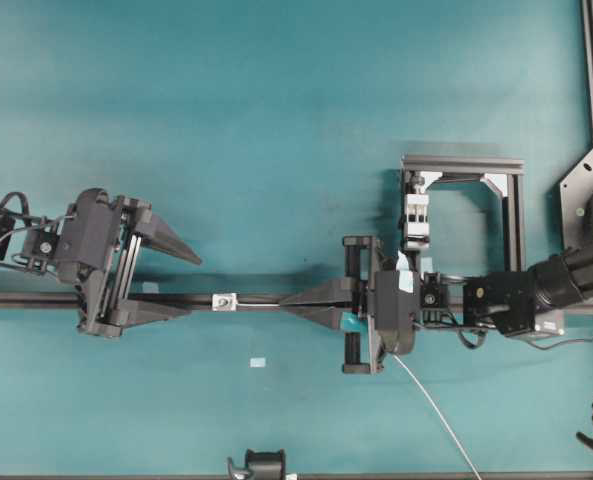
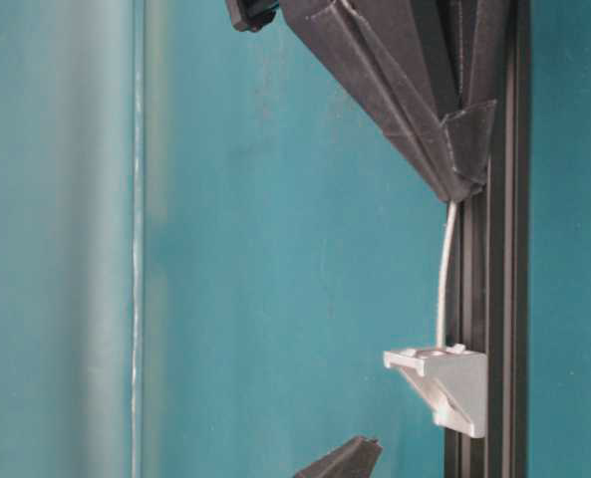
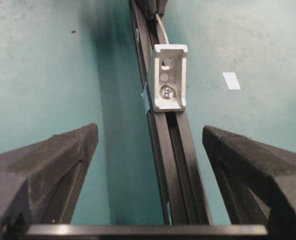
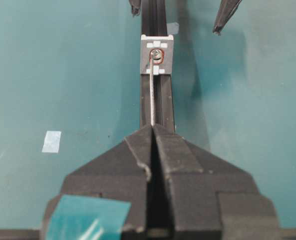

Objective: Insert the wire into the hole on the left side and pull it with the left arm.
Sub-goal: 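Push the wire tip leftward through the bracket hole with the right gripper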

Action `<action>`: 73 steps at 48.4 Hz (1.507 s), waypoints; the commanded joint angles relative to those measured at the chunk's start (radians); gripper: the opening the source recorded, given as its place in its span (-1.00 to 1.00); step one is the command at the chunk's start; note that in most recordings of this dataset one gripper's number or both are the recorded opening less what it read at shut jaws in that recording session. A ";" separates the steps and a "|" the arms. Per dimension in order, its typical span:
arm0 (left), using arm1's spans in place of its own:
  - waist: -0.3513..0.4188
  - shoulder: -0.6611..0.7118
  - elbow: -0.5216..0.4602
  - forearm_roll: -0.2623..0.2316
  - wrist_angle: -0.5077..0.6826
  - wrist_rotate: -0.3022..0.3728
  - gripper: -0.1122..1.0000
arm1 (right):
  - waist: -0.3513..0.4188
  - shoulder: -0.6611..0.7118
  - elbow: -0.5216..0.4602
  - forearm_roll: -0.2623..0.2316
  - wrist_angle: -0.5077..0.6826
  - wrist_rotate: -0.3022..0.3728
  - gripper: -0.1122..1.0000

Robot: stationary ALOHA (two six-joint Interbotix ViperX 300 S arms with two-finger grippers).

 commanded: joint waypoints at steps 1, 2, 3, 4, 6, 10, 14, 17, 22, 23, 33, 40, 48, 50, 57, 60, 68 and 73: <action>-0.005 -0.011 -0.011 0.002 -0.006 0.002 0.42 | -0.008 -0.011 -0.015 0.000 -0.005 0.002 -0.78; -0.005 -0.011 -0.009 0.000 -0.008 0.002 0.42 | -0.008 -0.011 -0.017 0.000 -0.005 0.002 -0.78; -0.006 -0.011 -0.011 0.002 -0.006 0.002 0.41 | -0.008 -0.011 -0.017 0.000 -0.003 0.002 -0.78; -0.006 -0.011 -0.011 0.002 -0.006 0.002 0.41 | -0.011 -0.011 -0.018 0.000 -0.003 0.002 -0.78; -0.005 -0.011 -0.011 0.000 -0.008 0.002 0.42 | -0.011 -0.011 -0.020 0.000 -0.003 0.002 -0.78; -0.006 -0.011 -0.012 0.002 -0.008 0.002 0.42 | -0.014 -0.011 -0.021 0.000 -0.002 0.002 -0.78; -0.005 -0.011 -0.014 0.002 -0.006 0.002 0.42 | -0.015 -0.011 -0.023 0.002 -0.002 0.002 -0.78; -0.005 -0.011 -0.014 0.000 -0.006 0.002 0.41 | -0.017 -0.011 -0.025 0.003 -0.002 0.003 -0.78; -0.005 -0.011 -0.015 0.000 -0.006 0.002 0.41 | -0.017 -0.011 -0.028 0.003 0.002 0.003 -0.78; -0.006 -0.011 -0.015 0.002 -0.006 0.002 0.41 | -0.018 -0.011 -0.029 0.005 0.002 0.003 -0.78; -0.005 -0.011 -0.015 0.002 -0.006 0.002 0.41 | -0.018 -0.008 -0.040 0.003 0.009 0.003 -0.78; -0.006 -0.011 -0.015 0.002 -0.006 0.002 0.41 | -0.020 0.008 -0.057 0.003 0.009 0.002 -0.78; -0.006 -0.011 -0.015 0.002 -0.006 0.002 0.41 | -0.025 0.020 -0.074 0.003 0.009 0.000 -0.78; -0.005 -0.011 -0.014 0.000 -0.005 0.002 0.42 | -0.025 0.023 -0.077 0.003 0.009 -0.002 -0.78; -0.005 -0.011 -0.015 0.002 -0.005 0.002 0.41 | -0.028 0.023 -0.081 0.000 0.011 -0.003 -0.78; -0.005 -0.011 -0.015 0.002 -0.005 0.002 0.41 | -0.029 0.023 -0.084 0.000 0.011 -0.005 -0.78; -0.005 -0.011 -0.015 0.002 -0.005 0.002 0.41 | -0.031 0.023 -0.089 0.000 0.011 -0.006 -0.78; -0.005 -0.011 -0.015 0.002 -0.005 0.002 0.41 | -0.034 0.023 -0.091 0.000 0.011 -0.006 -0.78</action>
